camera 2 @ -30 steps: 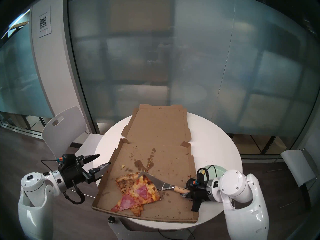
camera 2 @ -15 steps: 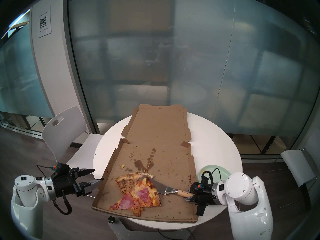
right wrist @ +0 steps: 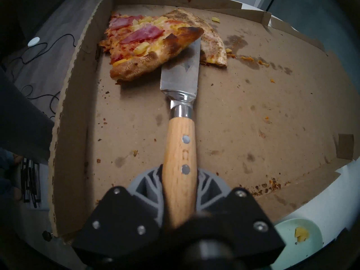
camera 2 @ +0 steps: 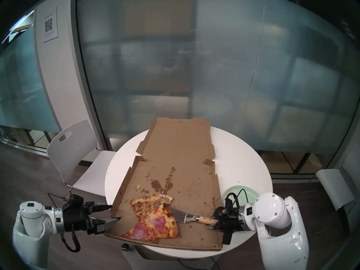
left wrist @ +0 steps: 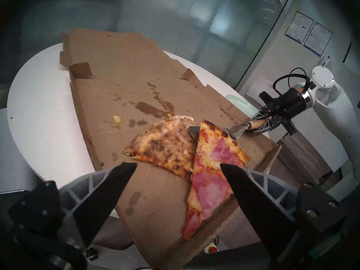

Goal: Put pizza slice onto the plate

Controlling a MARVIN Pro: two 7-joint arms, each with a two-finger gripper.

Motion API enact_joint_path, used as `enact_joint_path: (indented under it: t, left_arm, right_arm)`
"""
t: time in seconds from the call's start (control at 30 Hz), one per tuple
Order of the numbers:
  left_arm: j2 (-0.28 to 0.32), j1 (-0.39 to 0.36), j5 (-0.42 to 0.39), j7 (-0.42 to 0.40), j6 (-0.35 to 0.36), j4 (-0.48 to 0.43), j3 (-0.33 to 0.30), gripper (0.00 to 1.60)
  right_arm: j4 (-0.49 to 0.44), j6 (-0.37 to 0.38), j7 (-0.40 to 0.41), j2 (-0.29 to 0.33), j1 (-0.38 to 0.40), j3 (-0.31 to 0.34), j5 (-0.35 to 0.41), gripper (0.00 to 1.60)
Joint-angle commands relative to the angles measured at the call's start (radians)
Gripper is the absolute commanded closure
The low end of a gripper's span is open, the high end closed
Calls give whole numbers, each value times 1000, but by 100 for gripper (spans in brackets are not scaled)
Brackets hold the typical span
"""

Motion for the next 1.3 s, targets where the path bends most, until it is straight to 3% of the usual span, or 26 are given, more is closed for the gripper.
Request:
enact_joint_path:
  t: [0.0, 0.2, 0.27, 0.37, 0.5, 0.57, 0.67, 0.8, 0.97, 1.03, 1.27]
  left_arm:
    - [42, 33, 5, -42, 28, -2, 2, 0]
    - [56, 29, 25, -38, 54, -2, 19, 6]
    - [59, 26, 34, -27, 56, 8, 30, 38]
    - [60, 22, 41, -19, 55, 18, 43, 48]
    - [54, 9, 53, -2, 51, 47, 66, 42]
    - [55, -2, 61, 5, 51, 61, 76, 50]
    - [51, -11, 77, 21, 54, 71, 84, 44]
    - [47, -20, 82, 23, 55, 83, 84, 58]
    - [48, -30, 89, 29, 59, 100, 93, 60]
    - [49, -32, 96, 37, 61, 97, 97, 77]
    - [68, -33, 107, 40, 63, 89, 68, 71]
  right_arm:
    - [-11, -2, -1, -5, 22, -5, 9, 160]
    - [-12, 1, 5, -9, 29, -10, 7, 160]
    - [-11, 1, 5, -10, 29, -11, 5, 160]
    - [-11, 0, 5, -13, 28, -10, 5, 160]
    - [-12, -1, 6, -16, 25, -7, 6, 160]
    - [-11, -3, 6, -18, 22, -5, 7, 160]
    - [-13, -5, 4, -21, 17, -1, 8, 160]
    - [-14, -8, 4, -22, 12, 4, 9, 160]
    - [-14, -13, 5, -24, 9, 14, 12, 160]
    - [-13, -14, 7, -25, 9, 17, 13, 160]
    - [-16, -14, 12, -28, 6, 25, 14, 160]
